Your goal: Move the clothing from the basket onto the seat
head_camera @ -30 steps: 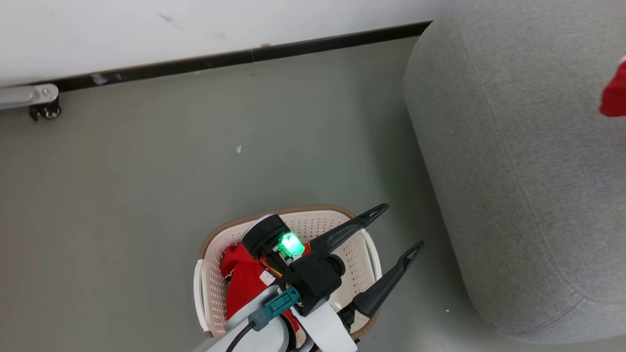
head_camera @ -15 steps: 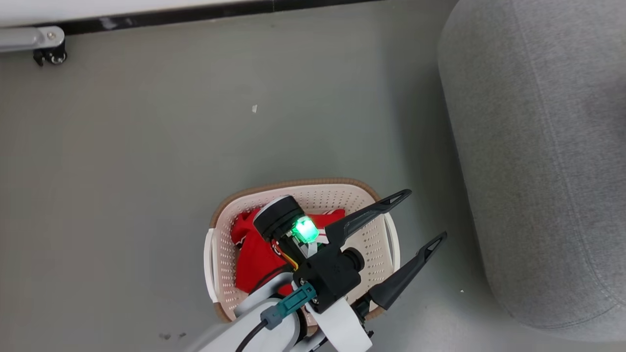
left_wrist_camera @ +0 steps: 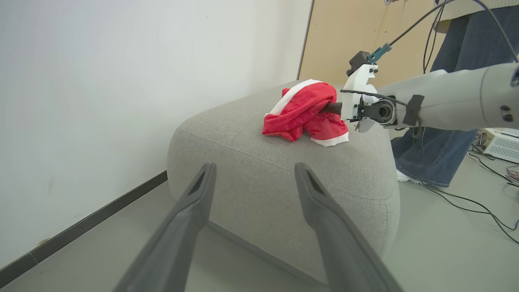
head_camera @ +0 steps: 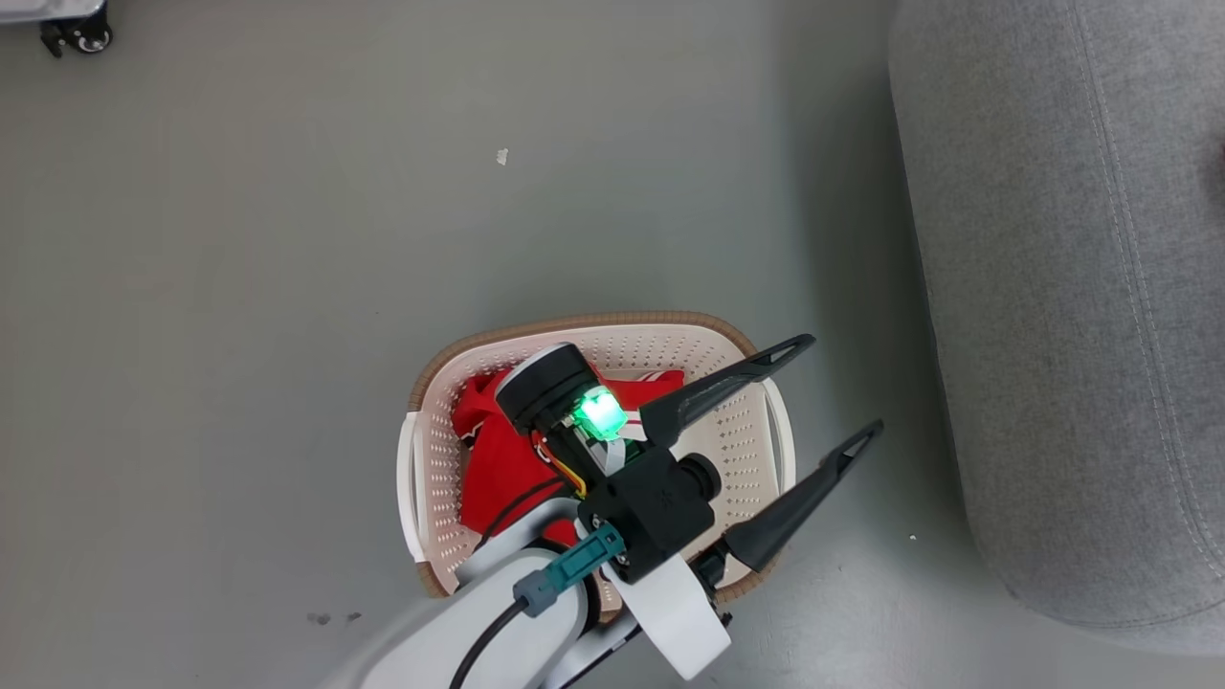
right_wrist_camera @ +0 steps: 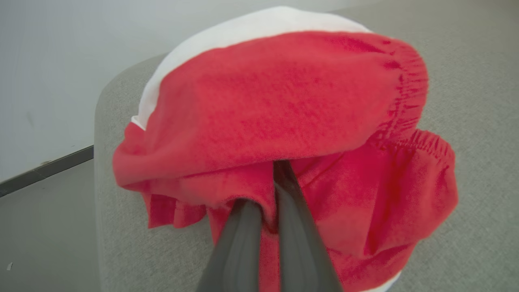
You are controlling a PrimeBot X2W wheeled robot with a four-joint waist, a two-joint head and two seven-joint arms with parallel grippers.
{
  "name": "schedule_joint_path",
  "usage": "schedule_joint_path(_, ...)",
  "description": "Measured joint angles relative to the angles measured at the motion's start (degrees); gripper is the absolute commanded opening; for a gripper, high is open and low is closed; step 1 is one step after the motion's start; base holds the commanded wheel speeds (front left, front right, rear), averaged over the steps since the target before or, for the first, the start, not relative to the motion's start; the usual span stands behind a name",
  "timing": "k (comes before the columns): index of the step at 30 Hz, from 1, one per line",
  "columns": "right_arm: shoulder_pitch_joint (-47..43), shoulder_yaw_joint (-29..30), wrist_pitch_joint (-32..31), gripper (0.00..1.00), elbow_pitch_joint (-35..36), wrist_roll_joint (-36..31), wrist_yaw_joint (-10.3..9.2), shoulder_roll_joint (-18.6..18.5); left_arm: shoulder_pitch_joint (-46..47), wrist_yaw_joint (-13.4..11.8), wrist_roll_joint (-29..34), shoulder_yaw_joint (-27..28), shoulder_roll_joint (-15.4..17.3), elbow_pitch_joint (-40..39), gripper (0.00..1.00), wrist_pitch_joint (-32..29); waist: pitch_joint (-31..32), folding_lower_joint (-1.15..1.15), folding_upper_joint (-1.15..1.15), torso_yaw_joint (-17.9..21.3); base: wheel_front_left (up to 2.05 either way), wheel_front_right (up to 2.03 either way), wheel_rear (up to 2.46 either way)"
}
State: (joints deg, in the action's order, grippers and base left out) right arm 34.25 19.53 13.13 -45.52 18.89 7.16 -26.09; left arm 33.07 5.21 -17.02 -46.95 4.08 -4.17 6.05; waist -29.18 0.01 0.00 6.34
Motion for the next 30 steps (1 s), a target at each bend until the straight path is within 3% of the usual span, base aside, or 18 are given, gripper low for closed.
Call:
schedule_joint_path(2, -0.34, -1.14, 0.04, 0.49, 0.01, 0.26, 0.0, 0.45, 0.14, 0.01, 0.0, 0.18, 0.23, 0.88, 1.0, 0.07, -0.22, 0.0, 0.0, 0.38, 0.0, 0.0, 0.0)
schedule_joint_path(4, -0.66, -1.68, 0.07, 1.0, 0.03, 0.31, 0.0, 0.57, 0.25, 0.05, 0.0, 0.21, 0.38, 1.32, 1.0, 0.08, -0.27, 0.0, 0.0, 0.56, 0.0, 0.0, 0.0)
schedule_joint_path(17, -6.67, -6.73, 0.67, 1.0, 4.82, 3.77, 0.0, 0.76, 0.49, 0.05, -0.16, 1.88, 1.35, 4.95, 1.0, 2.1, 1.47, 0.0, 0.0, 2.64, 0.0, 0.0, 0.0)
schedule_joint_path(30, -14.09, -9.75, 1.1, 1.0, 17.3, 4.07, 0.0, 0.19, 0.26, 0.05, -1.49, 3.38, 1.67, 7.83, 1.0, 4.52, 4.84, 0.0, 0.0, 4.79, 0.0, 0.0, 0.0)
